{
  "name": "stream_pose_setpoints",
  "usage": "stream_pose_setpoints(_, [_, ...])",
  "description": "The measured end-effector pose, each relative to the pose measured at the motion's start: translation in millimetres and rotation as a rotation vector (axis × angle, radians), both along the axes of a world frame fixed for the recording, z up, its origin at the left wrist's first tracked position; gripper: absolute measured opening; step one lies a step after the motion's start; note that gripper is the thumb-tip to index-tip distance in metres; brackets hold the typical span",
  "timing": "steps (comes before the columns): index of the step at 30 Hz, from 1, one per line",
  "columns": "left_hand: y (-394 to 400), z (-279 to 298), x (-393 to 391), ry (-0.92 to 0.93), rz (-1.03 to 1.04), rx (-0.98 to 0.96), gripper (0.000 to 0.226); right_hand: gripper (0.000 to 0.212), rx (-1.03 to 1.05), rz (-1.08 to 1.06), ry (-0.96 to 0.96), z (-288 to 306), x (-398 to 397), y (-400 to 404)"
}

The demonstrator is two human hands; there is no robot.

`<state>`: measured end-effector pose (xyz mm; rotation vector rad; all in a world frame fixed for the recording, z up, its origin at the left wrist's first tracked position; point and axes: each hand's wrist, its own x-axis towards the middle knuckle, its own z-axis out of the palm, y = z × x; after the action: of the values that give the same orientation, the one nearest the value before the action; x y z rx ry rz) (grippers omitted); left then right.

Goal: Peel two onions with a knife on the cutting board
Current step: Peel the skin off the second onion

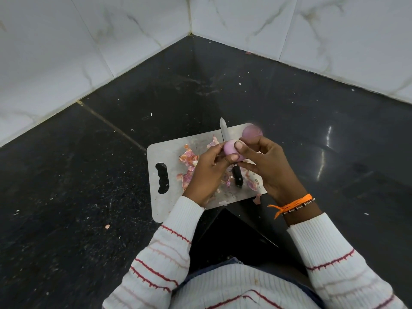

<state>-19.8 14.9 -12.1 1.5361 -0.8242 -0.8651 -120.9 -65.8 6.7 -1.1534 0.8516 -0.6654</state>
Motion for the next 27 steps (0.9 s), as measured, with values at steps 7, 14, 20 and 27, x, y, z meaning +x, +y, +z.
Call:
stream_pose_setpoints(7, [0.8, -1.3, -0.2, -0.025, -0.003, 0.009, 0.033, 0.008, 0.056, 0.020, -0.030, -3.1, -3.0, -3.8])
stream_pose_setpoints(14, [0.8, -1.5, -1.2, 0.031, 0.010, -0.015, 0.029, 0.026, 0.059, -0.028, -0.008, -6.2, -2.8, -2.2])
stream_pose_setpoints(20, [2.5, -3.5, -0.6, 0.055, -0.010, -0.016, 0.035, 0.010, -0.028, 0.024, 0.039, -7.8, -0.9, 2.2])
stream_pose_setpoints(27, [6.1, -7.3, -0.4, 0.243, -0.094, -0.017, 0.031, 0.015, 0.151, -0.045, -0.136, -9.7, 0.4, 1.4])
